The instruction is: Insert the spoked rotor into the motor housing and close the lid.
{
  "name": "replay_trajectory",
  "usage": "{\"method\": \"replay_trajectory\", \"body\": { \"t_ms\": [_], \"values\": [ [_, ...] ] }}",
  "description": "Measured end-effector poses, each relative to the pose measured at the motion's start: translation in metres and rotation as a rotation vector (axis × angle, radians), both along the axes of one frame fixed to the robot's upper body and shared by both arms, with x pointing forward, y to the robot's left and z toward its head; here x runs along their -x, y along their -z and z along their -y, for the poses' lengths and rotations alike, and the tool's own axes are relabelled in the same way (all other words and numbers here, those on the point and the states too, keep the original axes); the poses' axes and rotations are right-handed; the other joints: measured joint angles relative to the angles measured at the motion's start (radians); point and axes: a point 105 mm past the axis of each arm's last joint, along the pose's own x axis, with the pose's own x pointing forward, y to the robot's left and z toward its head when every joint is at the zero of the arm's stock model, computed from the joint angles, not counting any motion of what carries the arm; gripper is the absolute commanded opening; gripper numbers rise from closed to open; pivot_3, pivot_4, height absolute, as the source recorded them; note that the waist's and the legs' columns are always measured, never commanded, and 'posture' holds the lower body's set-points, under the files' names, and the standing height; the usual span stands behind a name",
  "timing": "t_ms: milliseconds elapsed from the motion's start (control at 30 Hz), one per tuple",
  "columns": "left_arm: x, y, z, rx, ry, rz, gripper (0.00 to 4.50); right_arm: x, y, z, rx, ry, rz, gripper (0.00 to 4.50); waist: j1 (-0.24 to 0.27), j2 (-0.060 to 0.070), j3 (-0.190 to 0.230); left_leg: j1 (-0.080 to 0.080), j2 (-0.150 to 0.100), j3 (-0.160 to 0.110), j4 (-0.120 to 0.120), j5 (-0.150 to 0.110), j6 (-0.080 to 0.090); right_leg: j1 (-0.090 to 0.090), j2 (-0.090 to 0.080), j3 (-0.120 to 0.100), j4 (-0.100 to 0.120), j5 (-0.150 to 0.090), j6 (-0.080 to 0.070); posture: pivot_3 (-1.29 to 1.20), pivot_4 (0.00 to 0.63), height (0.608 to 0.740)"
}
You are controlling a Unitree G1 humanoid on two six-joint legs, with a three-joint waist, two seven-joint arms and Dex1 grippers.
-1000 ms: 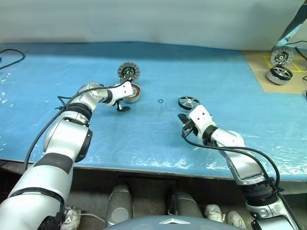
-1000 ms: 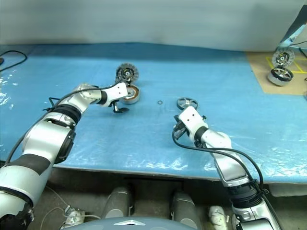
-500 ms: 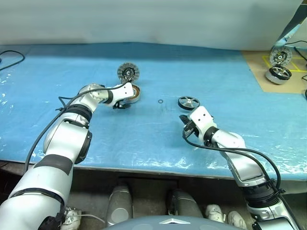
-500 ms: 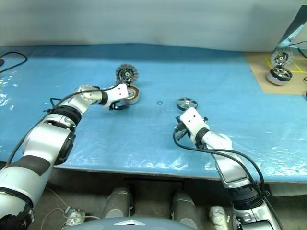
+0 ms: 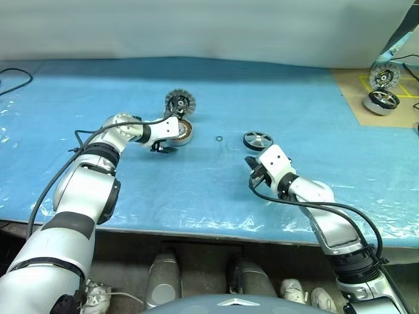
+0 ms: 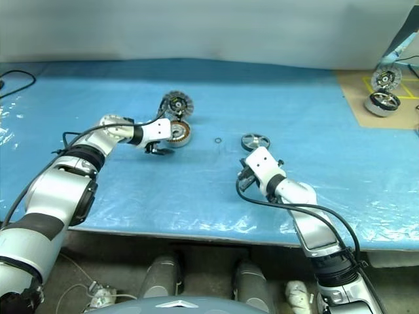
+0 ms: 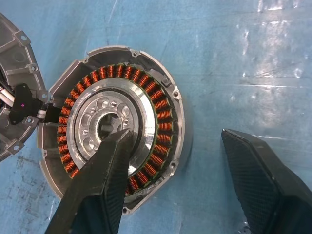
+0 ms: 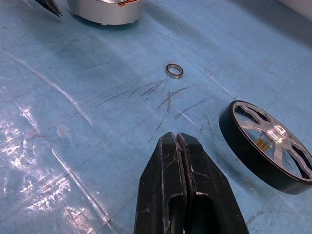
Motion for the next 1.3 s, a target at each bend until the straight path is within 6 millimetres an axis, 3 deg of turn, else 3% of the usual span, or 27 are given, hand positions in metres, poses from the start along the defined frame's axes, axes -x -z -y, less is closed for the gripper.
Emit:
{"method": "replay_trajectory", "body": {
  "t_ms": [200,433,633,867,1133,1300],
  "values": [
    [0.016,-0.003,0.008,0.063,0.112,-0.121,3.03,0.000,0.000,0.000,0.000,-0.002,0.002,0.00,0.002,0.000,0.000,-0.001,-0.001,0.000,-0.004,0.000,0.000,0.000,0.000,-0.001,-0.003,0.000,0.000,0.00,0.150,0.740],
    [0.048,0.001,0.039,0.182,0.340,-0.349,3.03,0.000,-0.001,-0.002,-0.004,-0.009,0.006,0.00,0.006,0.000,0.000,-0.004,-0.002,0.000,-0.006,0.000,0.000,-0.002,-0.002,-0.003,-0.005,0.000,0.000,0.00,0.150,0.740],
    [0.065,0.006,0.056,0.135,0.483,-0.349,3.03,-0.004,0.002,0.000,0.001,-0.010,-0.003,0.00,0.001,0.000,0.000,-0.004,-0.001,0.000,-0.006,0.000,0.000,-0.003,-0.002,-0.003,-0.005,0.000,0.000,0.00,0.150,0.740],
    [0.078,0.008,0.053,0.070,0.552,-0.334,3.03,-0.006,-0.002,-0.001,0.001,-0.017,0.008,0.00,0.000,0.000,0.000,-0.005,-0.001,0.001,-0.006,0.001,0.001,-0.003,-0.002,-0.003,-0.005,0.000,0.000,0.00,0.150,0.740],
    [0.098,-0.034,0.044,0.235,0.578,-0.368,3.03,-0.006,-0.007,-0.001,-0.058,-0.026,-0.007,0.00,-0.001,0.001,0.001,-0.006,-0.001,0.003,-0.006,0.001,0.001,-0.006,-0.002,-0.003,-0.003,0.000,0.000,0.00,0.150,0.740],
    [0.103,-0.043,0.032,0.291,0.538,-0.395,3.03,-0.013,-0.025,-0.011,-0.082,-0.078,0.035,0.00,-0.006,0.002,0.001,-0.005,-0.001,0.004,-0.005,0.001,0.001,-0.006,-0.002,-0.002,-0.002,0.000,0.000,0.00,0.150,0.740]
  ]
}}
